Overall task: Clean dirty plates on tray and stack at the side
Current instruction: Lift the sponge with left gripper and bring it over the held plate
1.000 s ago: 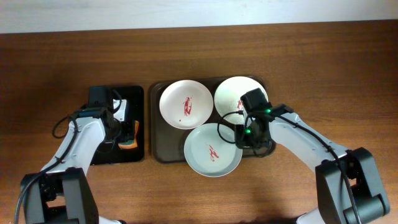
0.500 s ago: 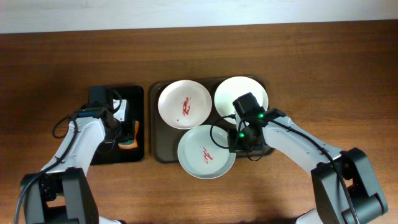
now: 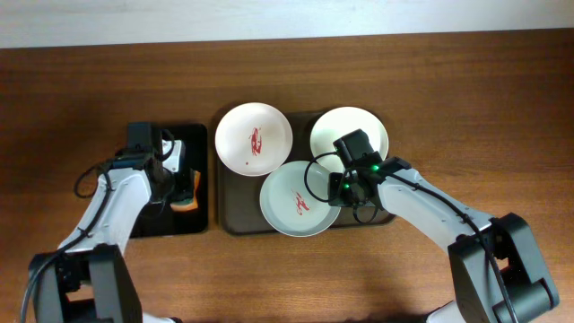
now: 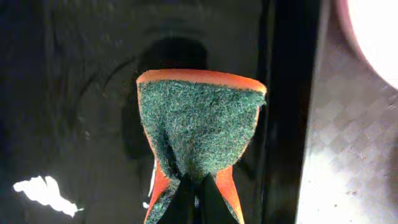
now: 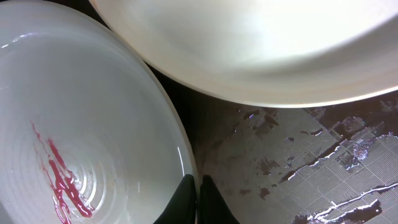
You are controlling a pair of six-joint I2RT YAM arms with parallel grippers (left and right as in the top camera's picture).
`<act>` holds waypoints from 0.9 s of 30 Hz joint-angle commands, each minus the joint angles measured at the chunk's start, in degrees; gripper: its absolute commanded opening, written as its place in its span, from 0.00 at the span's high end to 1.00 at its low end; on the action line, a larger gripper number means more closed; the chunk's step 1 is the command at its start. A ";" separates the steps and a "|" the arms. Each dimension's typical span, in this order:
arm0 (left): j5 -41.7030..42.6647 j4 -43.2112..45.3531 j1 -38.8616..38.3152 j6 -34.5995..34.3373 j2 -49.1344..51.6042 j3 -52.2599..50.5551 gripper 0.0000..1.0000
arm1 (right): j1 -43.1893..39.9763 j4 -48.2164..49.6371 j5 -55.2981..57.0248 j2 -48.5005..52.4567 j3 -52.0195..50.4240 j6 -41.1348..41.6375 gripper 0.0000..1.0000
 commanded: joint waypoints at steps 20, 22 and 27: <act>4.50 5.35 -1.18 -0.81 1.57 -0.04 1.00 | 0.20 0.15 2.56 0.42 -0.15 0.92 0.96; 5.18 5.97 -3.67 -2.10 2.47 -0.04 1.00 | 0.20 0.15 2.58 0.42 -0.15 0.92 0.96; 5.60 8.79 -7.50 -2.12 2.45 -0.02 1.00 | 0.20 0.13 2.58 0.42 -0.15 0.92 0.96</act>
